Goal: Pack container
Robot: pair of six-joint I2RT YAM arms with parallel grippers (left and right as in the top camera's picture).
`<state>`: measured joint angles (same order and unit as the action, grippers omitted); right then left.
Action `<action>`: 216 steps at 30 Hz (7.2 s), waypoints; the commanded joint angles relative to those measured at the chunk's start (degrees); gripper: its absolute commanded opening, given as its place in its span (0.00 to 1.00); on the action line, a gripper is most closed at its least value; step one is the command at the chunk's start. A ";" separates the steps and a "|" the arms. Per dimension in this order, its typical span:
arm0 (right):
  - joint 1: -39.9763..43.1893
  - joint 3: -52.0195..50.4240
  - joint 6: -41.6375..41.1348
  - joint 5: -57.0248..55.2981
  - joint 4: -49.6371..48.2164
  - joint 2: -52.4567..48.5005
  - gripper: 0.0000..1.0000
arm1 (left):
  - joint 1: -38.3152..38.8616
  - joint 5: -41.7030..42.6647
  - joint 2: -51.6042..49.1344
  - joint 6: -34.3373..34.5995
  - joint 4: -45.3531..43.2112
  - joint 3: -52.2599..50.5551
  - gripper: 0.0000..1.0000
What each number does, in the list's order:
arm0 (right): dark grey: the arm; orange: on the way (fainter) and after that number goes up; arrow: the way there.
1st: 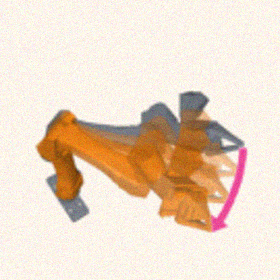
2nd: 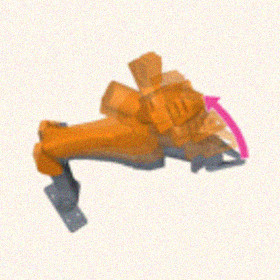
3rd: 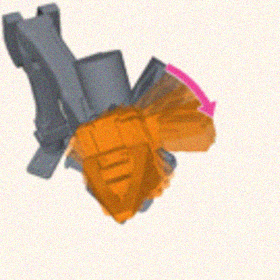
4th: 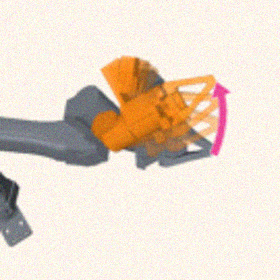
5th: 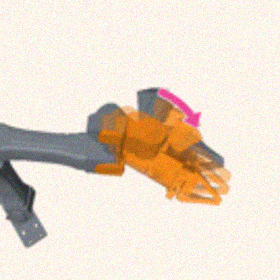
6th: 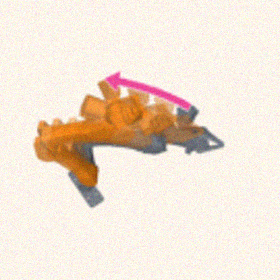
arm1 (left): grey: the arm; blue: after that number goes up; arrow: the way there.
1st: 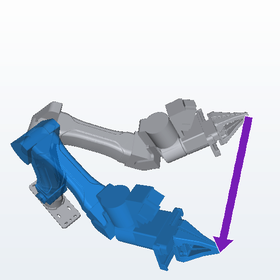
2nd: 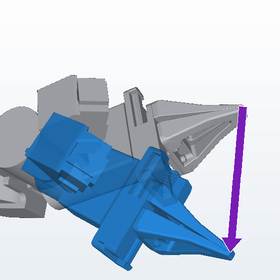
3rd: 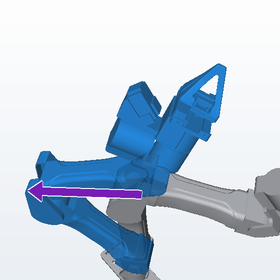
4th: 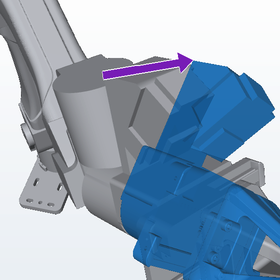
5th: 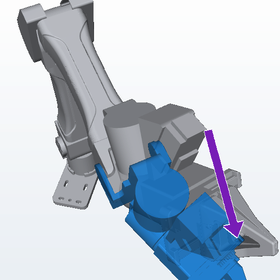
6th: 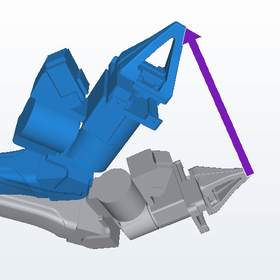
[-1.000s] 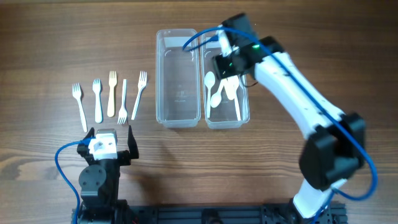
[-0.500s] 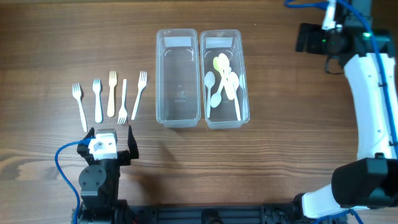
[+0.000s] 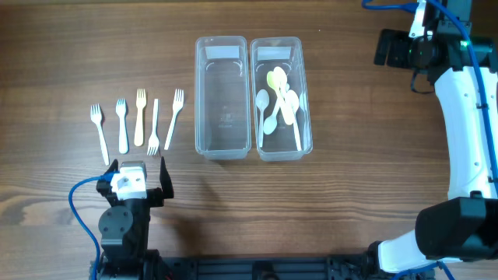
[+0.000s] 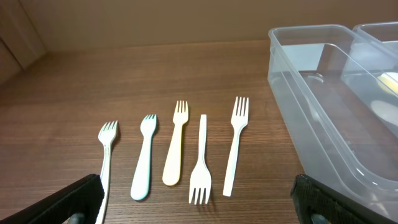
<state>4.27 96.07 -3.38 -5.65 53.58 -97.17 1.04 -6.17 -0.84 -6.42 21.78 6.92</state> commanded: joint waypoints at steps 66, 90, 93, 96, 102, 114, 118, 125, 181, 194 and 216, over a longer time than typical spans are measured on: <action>-0.17 -0.02 0.37 -0.79 -0.17 -0.48 1.00 | -1.75 10.67 -99.47 2.97 31.36 69.81 0.56; -0.17 -0.02 0.39 -0.81 -0.20 -0.48 1.00 | -1.75 4.96 -109.77 2.97 28.11 69.81 0.29; -0.17 -0.02 0.37 -0.81 -0.20 -0.48 1.00 | -1.79 4.55 -111.82 2.97 27.02 69.79 0.29; -0.17 -0.02 0.39 -0.81 -0.17 -0.48 1.00 | -2.08 3.28 -113.20 2.97 26.36 69.79 0.33; -0.17 -0.02 0.37 -0.79 -0.20 -0.48 1.00 | -2.86 3.02 -113.33 2.95 25.51 69.81 0.46; -0.17 -0.02 0.37 -0.79 -0.17 -0.50 1.00 | -2.86 2.69 -113.35 2.34 24.90 69.81 0.45; -0.17 -0.02 0.39 -0.79 -0.17 -0.50 1.00 | -2.86 2.67 -113.39 2.34 24.85 69.81 0.45; -0.17 -0.02 0.37 -0.81 -0.17 -0.48 1.00 | -2.86 3.13 -114.22 2.36 24.90 69.79 0.44; -0.17 -0.02 0.39 -0.79 -0.20 -0.50 1.00 | 17.97 12.57 -106.51 22.29 29.79 80.35 0.09; -0.17 -0.02 0.39 -0.81 -0.17 -0.48 1.00 | 17.81 14.47 -104.37 21.11 28.46 83.41 0.43; -0.17 -0.02 0.39 -0.79 -0.17 -0.50 1.00 | 4.79 -1.09 -95.89 12.35 34.62 76.11 0.38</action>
<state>4.27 96.03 -3.38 -5.65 53.58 -97.19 8.47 -7.66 -94.24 9.72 58.85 87.02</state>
